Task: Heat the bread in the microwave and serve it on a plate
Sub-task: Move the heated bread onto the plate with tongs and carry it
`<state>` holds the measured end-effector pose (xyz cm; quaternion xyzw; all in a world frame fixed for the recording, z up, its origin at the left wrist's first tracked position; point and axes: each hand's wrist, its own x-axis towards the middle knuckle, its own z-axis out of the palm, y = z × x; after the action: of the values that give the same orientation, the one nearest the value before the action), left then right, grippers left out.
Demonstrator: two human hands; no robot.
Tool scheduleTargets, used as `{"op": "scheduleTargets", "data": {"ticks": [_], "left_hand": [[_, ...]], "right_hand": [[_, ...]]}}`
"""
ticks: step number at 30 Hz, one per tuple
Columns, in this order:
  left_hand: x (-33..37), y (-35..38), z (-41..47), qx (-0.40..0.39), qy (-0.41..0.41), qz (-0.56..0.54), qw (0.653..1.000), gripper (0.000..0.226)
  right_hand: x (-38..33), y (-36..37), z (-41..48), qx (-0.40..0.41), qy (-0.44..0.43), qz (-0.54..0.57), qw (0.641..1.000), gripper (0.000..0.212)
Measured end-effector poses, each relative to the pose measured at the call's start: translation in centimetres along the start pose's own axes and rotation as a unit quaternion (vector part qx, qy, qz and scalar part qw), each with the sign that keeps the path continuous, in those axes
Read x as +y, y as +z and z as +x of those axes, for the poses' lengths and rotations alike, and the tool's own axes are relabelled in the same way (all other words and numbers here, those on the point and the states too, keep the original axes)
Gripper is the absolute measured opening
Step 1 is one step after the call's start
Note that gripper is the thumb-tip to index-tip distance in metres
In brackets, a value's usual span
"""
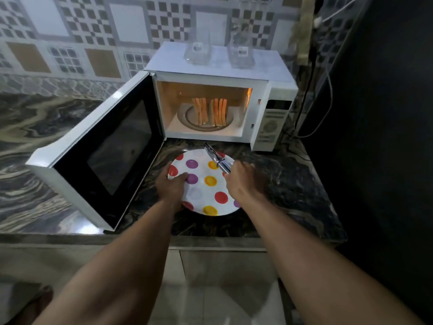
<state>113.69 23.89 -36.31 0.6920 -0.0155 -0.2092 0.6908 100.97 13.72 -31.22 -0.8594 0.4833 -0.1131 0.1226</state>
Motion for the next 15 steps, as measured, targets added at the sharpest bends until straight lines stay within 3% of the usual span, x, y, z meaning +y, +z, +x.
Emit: {"op": "scheduleTargets", "data": {"ticks": [10, 15], "left_hand": [[-1.8, 1.0, 4.4, 0.004, -0.027, 0.047, 0.999, 0.064], [-2.0, 0.8, 5.3, -0.008, 0.003, 0.175, 0.985, 0.058]], "right_hand": [[-1.0, 3.7, 2.1, -0.007, 0.013, -0.004, 1.0, 0.021], [-0.7, 3.7, 2.5, -0.021, 0.007, -0.027, 0.999, 0.024]]}}
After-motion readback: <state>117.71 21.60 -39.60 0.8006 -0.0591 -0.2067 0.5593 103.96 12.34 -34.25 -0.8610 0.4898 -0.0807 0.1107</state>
